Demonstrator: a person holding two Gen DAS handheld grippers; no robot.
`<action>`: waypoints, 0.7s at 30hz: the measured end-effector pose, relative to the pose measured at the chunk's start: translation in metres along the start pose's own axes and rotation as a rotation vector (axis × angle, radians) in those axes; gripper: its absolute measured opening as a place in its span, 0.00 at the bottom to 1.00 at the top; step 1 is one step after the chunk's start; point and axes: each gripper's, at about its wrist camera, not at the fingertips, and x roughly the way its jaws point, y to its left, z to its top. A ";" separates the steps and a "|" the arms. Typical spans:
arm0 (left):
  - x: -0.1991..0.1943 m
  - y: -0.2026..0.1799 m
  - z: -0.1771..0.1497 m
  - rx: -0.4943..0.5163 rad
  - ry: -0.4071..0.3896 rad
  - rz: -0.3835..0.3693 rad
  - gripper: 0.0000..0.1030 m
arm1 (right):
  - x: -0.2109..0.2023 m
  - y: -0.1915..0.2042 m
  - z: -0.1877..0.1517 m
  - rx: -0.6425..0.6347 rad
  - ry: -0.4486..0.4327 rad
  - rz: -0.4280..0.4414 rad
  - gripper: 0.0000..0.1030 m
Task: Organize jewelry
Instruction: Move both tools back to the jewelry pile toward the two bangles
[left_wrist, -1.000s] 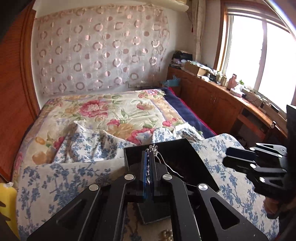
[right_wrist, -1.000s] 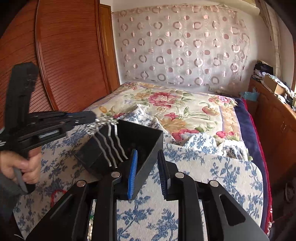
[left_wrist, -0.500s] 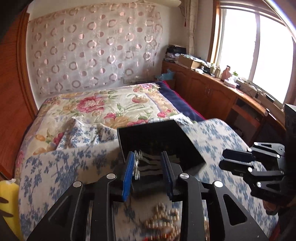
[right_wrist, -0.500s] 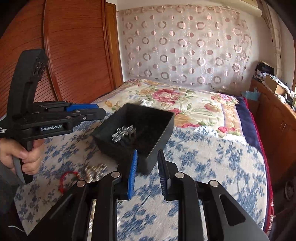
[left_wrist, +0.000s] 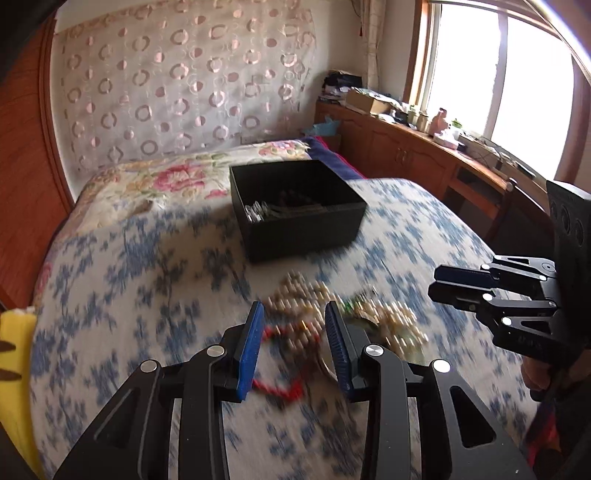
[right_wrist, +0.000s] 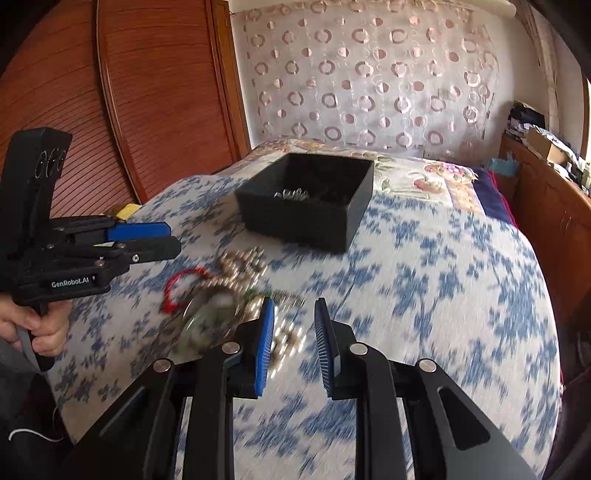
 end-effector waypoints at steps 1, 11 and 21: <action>-0.001 -0.002 -0.005 -0.006 0.006 -0.007 0.23 | -0.003 0.002 -0.004 0.002 -0.001 0.001 0.24; 0.015 -0.010 -0.025 -0.093 0.102 -0.053 0.14 | -0.021 0.010 -0.043 0.020 0.034 -0.028 0.24; 0.033 -0.010 -0.024 -0.110 0.148 -0.040 0.14 | -0.018 0.007 -0.050 0.036 0.041 -0.014 0.24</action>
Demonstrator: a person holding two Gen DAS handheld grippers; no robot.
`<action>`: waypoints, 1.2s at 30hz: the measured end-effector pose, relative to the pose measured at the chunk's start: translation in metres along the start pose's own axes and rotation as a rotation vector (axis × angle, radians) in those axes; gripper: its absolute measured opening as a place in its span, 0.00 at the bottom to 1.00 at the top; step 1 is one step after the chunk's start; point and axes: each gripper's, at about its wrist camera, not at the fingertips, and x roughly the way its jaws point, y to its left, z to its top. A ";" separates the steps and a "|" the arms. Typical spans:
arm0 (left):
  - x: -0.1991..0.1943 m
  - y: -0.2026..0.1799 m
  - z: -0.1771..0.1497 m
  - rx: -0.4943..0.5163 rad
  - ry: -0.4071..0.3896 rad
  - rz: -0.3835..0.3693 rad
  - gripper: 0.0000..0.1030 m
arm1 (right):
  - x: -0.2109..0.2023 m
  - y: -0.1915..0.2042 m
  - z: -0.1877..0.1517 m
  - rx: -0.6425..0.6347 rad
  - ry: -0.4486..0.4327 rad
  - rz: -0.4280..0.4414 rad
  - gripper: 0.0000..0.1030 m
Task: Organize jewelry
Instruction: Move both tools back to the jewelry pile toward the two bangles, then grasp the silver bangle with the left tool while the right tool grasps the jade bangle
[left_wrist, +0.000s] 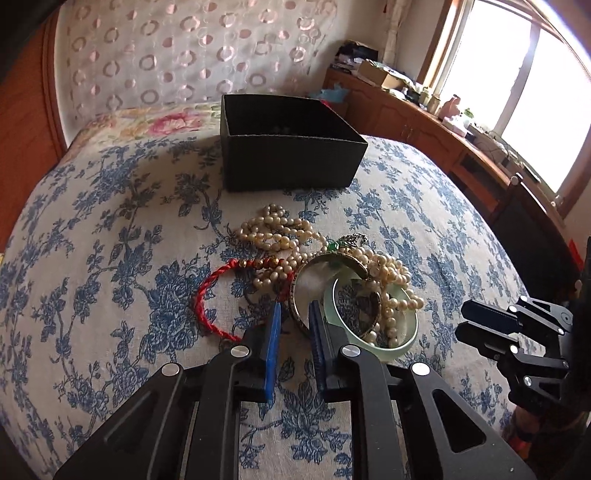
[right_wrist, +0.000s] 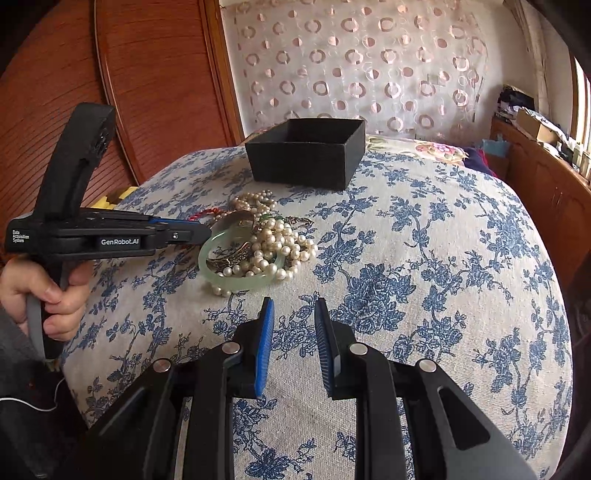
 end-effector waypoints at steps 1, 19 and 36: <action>0.001 -0.002 0.001 0.003 0.004 -0.003 0.14 | 0.000 0.001 0.000 0.000 0.000 0.000 0.24; -0.034 -0.024 0.014 0.144 -0.128 0.105 0.04 | 0.007 0.018 0.008 -0.049 0.008 0.022 0.24; -0.046 -0.043 0.036 0.222 -0.156 0.109 0.04 | 0.000 0.026 0.024 -0.103 -0.047 0.050 0.24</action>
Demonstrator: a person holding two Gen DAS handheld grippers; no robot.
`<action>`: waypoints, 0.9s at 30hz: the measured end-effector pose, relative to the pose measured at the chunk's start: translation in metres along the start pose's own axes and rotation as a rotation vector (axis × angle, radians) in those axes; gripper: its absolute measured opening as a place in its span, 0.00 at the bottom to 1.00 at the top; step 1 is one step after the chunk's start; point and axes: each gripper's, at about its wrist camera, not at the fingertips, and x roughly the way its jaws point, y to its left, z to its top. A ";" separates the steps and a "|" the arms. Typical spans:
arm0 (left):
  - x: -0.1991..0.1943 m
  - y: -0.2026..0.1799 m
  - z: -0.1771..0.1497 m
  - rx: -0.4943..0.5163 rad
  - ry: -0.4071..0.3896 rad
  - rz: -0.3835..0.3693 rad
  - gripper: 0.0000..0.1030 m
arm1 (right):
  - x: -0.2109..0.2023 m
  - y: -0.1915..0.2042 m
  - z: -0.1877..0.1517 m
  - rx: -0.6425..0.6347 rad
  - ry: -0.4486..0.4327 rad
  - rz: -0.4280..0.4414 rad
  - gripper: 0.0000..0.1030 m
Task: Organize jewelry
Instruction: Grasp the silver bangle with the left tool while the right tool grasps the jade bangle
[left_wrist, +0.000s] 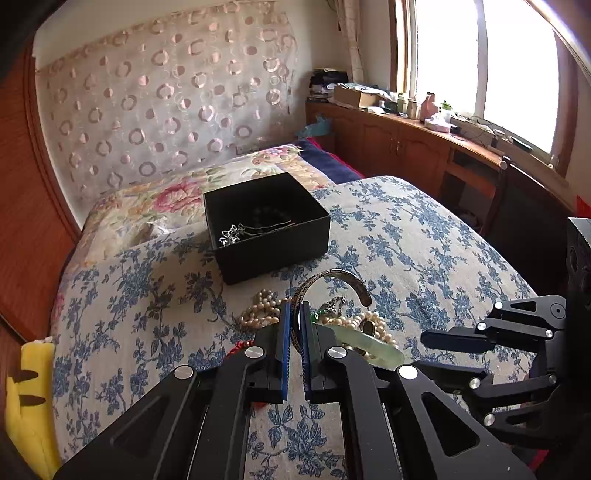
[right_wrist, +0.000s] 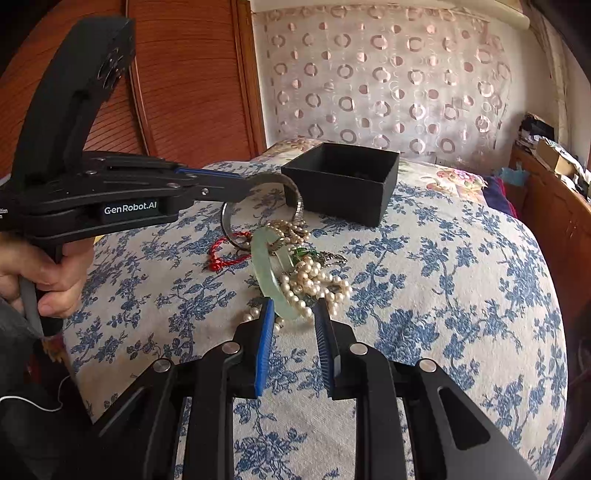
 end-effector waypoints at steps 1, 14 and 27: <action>0.000 0.000 0.000 0.002 0.000 -0.001 0.04 | 0.000 0.002 0.001 -0.004 -0.001 0.004 0.24; 0.003 0.000 -0.002 -0.023 -0.003 -0.004 0.04 | 0.016 0.006 0.011 -0.005 0.015 0.023 0.21; 0.000 0.013 -0.012 -0.098 -0.072 0.052 0.04 | 0.018 -0.008 0.020 0.138 -0.013 0.089 0.12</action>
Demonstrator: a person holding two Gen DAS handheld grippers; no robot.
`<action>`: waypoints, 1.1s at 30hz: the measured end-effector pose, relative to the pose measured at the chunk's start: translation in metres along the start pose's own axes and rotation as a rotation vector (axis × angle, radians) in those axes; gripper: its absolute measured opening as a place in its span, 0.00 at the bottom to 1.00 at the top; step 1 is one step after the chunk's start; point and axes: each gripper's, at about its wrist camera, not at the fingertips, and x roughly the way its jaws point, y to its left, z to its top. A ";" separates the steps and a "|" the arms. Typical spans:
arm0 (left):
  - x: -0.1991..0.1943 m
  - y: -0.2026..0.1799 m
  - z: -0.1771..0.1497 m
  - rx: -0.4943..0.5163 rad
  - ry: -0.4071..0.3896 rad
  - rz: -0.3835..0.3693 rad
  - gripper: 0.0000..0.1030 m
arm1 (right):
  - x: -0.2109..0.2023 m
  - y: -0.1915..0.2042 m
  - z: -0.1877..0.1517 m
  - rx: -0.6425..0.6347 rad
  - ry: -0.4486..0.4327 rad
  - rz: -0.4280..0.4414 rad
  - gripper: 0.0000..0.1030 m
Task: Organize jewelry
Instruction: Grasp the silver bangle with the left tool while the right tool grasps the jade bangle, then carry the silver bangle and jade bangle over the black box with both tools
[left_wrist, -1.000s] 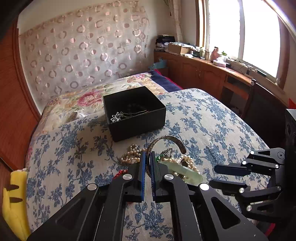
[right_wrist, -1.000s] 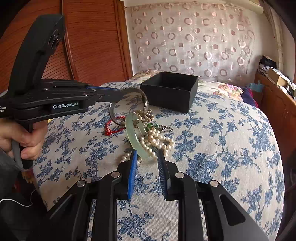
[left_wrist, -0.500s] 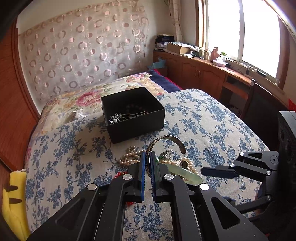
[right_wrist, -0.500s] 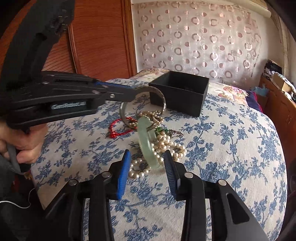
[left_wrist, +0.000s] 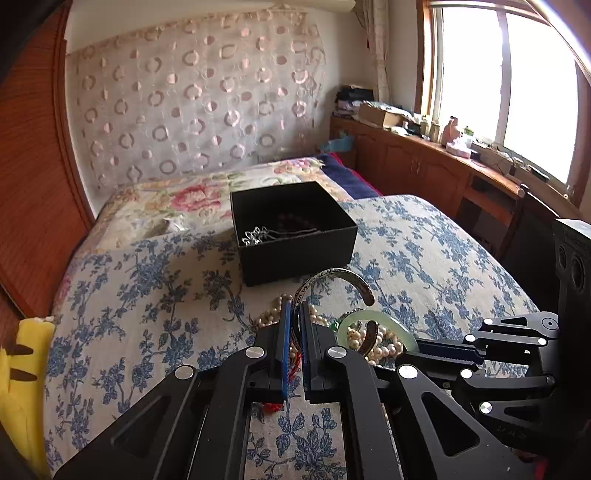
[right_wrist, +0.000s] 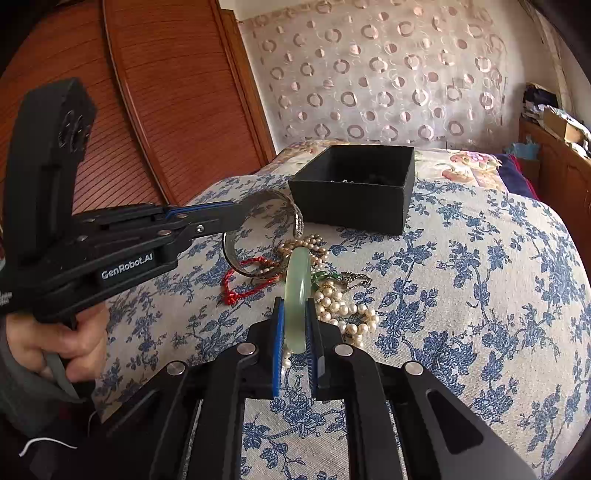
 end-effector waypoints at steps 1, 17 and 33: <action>-0.002 -0.001 0.000 0.004 -0.015 0.004 0.04 | -0.001 -0.001 0.001 0.008 -0.001 -0.001 0.12; -0.013 0.016 0.004 -0.025 -0.041 0.021 0.04 | -0.026 0.002 0.029 -0.062 -0.071 -0.060 0.12; -0.024 0.028 0.005 -0.048 -0.056 0.031 0.04 | -0.073 0.011 0.067 -0.113 -0.174 -0.049 0.12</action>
